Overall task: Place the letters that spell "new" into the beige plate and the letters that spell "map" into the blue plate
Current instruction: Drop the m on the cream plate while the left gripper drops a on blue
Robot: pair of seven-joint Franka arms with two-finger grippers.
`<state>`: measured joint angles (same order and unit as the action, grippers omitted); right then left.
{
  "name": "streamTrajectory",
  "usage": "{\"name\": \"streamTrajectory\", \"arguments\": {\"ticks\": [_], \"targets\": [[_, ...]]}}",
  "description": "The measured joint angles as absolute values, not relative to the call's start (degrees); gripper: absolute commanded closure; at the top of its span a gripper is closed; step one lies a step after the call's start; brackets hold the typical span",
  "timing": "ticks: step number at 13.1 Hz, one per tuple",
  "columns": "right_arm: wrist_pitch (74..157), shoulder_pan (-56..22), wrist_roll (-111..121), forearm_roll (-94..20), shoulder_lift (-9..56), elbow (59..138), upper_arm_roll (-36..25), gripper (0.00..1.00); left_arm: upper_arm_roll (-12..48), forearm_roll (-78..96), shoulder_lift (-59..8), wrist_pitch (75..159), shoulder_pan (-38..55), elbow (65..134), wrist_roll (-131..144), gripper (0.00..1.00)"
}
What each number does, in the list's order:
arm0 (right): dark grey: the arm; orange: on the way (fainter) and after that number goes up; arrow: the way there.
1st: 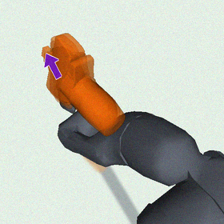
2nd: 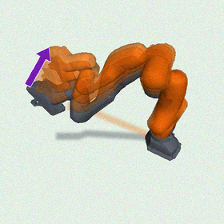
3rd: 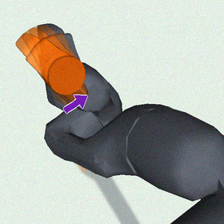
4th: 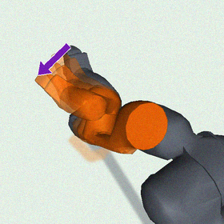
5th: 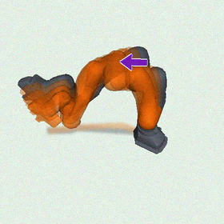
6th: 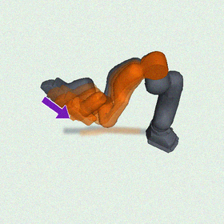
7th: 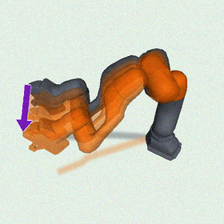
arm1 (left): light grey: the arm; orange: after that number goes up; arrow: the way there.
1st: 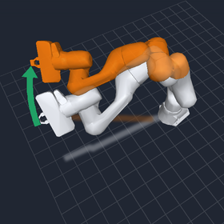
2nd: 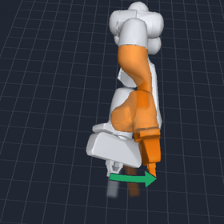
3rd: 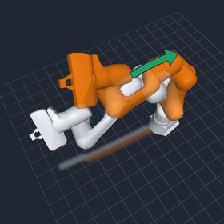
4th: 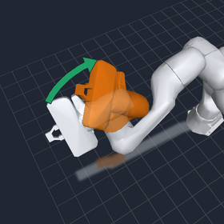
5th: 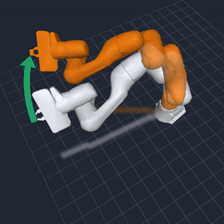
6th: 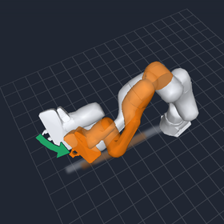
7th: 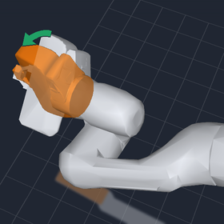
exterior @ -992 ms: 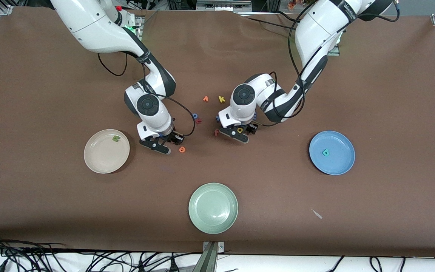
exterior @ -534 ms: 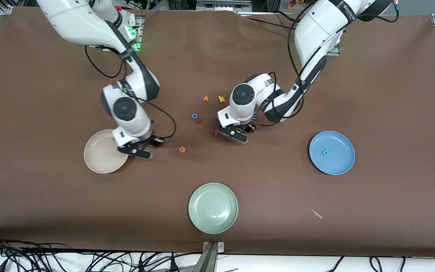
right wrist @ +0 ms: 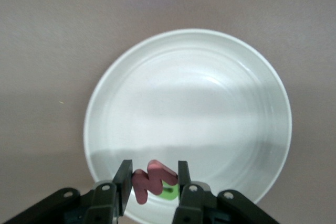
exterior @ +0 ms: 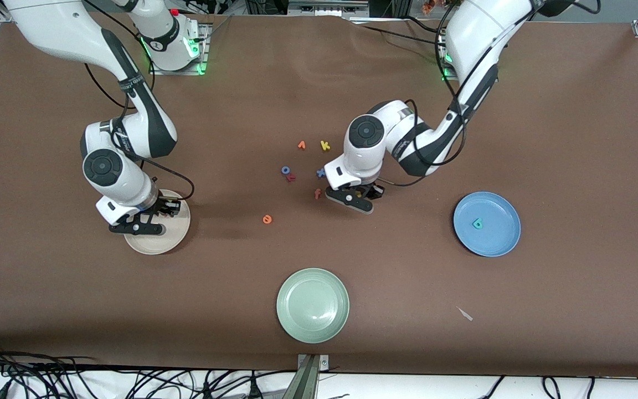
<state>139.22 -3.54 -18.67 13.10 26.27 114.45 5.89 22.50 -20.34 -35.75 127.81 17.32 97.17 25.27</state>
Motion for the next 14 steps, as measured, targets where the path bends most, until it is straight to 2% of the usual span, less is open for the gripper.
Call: {"name": "streamTrajectory", "arguments": {"ticks": [1, 2, 4, 6, 9, 14], "targets": [[141.5, -3.5, -16.8, 13.1, 26.3, 116.0, 5.0, 0.81, 22.5, -20.3, -34.6, 126.1, 16.1, 97.2, 22.6, 0.85], [143.2, -3.5, -14.6, 13.1, 26.3, 117.1, 3.9, 0.74, 22.5, -20.3, -33.7, 124.5, 14.6, 97.2, 19.7, 0.86], [145.2, -3.2, -11.7, 13.1, 26.3, 118.2, 1.9, 0.39, 22.5, -20.3, -32.9, 121.9, 11.6, 97.2, 13.7, 0.86], [145.6, -3.1, -11.3, 12.7, 26.2, 118.3, 1.6, 0.29, 22.6, -19.8, -32.6, 120.7, 8.4, 97.3, 7.2, 0.86], [145.7, -3.2, -11.7, 7.9, 26.0, 118.3, 2.6, 0.28, 22.5, -19.5, -32.6, 120.3, 2.6, 97.7, -3.1, 0.87], [143.5, -6.4, -26.9, 6.7, 26.6, 113.6, 9.1, 0.26, 22.4, -19.5, -33.0, 120.2, -7.2, 99.6, -16.5, 0.87]]}}
